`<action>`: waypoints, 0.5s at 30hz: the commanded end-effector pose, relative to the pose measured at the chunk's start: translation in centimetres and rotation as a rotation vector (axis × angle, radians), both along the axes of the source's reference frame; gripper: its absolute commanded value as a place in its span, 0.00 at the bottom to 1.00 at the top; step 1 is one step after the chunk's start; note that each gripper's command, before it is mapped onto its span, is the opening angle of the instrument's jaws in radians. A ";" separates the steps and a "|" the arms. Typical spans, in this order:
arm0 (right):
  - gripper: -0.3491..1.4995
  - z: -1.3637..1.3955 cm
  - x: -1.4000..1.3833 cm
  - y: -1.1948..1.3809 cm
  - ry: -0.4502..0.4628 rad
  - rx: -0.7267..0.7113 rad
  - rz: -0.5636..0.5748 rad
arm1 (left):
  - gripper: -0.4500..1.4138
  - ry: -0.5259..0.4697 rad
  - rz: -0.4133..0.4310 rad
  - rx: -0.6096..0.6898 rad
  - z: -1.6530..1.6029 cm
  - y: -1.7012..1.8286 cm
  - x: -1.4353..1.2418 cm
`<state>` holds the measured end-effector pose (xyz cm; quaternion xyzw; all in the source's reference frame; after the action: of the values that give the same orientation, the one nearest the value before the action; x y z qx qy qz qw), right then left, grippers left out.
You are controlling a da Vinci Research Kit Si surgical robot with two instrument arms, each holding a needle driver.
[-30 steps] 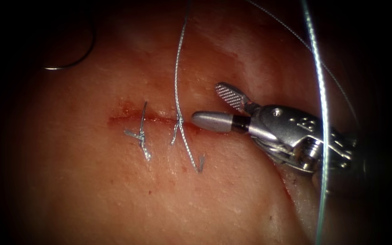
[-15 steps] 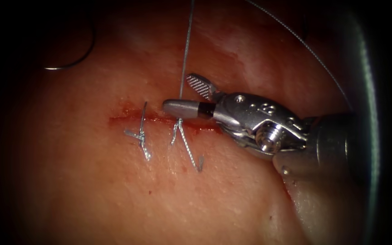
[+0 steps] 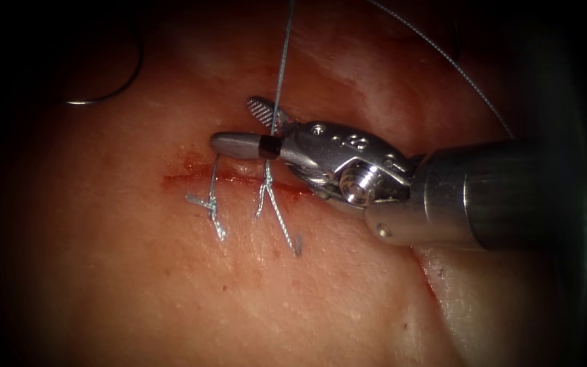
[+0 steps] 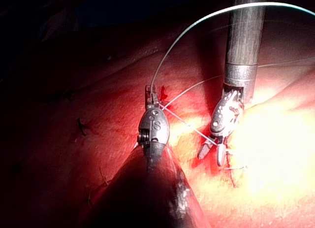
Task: Wound Closure
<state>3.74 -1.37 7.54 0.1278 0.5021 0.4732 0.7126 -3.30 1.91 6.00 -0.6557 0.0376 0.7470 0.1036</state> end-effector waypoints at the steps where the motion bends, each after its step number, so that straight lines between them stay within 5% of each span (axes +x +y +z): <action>1: 0.91 0.07 0.11 -0.02 0.004 -0.003 -0.005 | 0.00 -0.001 -0.001 -0.004 0.04 0.04 -0.06; 10: 0.90 0.12 0.23 0.00 0.005 -0.004 -0.008 | 0.00 -0.006 0.003 -0.006 -0.04 0.01 -0.12; 15: 0.79 0.10 0.22 0.01 0.011 -0.010 -0.012 | 0.00 -0.007 0.004 -0.006 -0.04 0.00 -0.12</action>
<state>3.90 -1.35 7.61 0.1294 0.5062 0.4659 0.7141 -3.36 1.88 5.91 -0.6574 0.0374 0.7458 0.1012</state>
